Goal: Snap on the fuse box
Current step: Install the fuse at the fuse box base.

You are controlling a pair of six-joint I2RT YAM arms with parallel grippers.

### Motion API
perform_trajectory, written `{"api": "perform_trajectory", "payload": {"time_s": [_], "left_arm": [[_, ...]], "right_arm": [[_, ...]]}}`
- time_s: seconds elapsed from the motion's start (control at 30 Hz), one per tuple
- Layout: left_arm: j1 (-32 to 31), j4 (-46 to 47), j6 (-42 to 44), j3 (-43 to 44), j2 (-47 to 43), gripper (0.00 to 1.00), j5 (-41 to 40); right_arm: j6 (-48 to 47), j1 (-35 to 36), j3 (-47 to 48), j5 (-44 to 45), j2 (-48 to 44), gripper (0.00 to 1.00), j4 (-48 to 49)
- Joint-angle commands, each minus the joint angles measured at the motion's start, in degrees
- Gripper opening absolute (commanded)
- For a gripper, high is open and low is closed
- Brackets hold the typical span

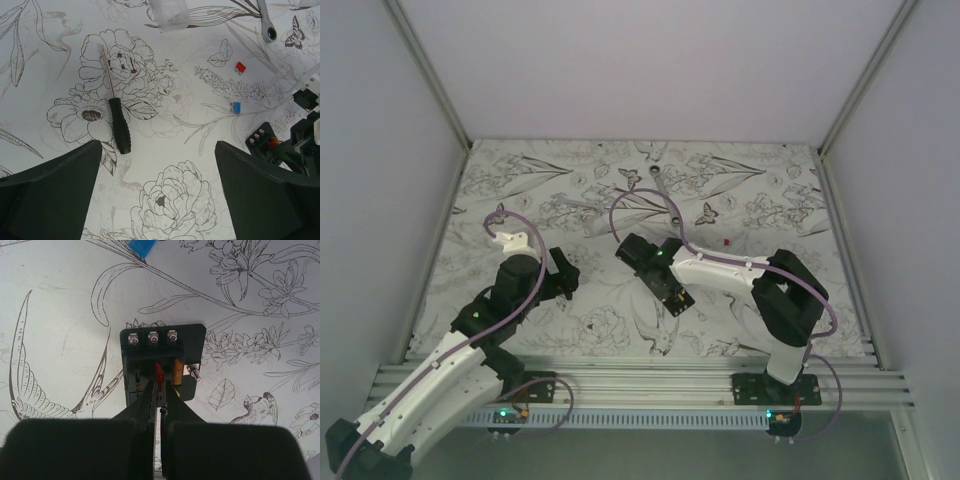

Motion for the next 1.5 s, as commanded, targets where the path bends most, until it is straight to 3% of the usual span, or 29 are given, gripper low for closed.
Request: {"api": "perform_trajectory", "payload": {"time_s": [0.0, 1.47], "left_arm": [[0.45, -1.0, -0.09, -0.28, -0.23, 1.0, -0.19], [0.45, -0.96, -0.23, -0.51, -0.46, 1.0, -0.29]], "right_arm": [[0.64, 0.07, -0.02, 0.19, 1.78, 0.0, -0.32], [1.89, 0.11, 0.23, 0.92, -3.01, 0.0, -1.26]]}}
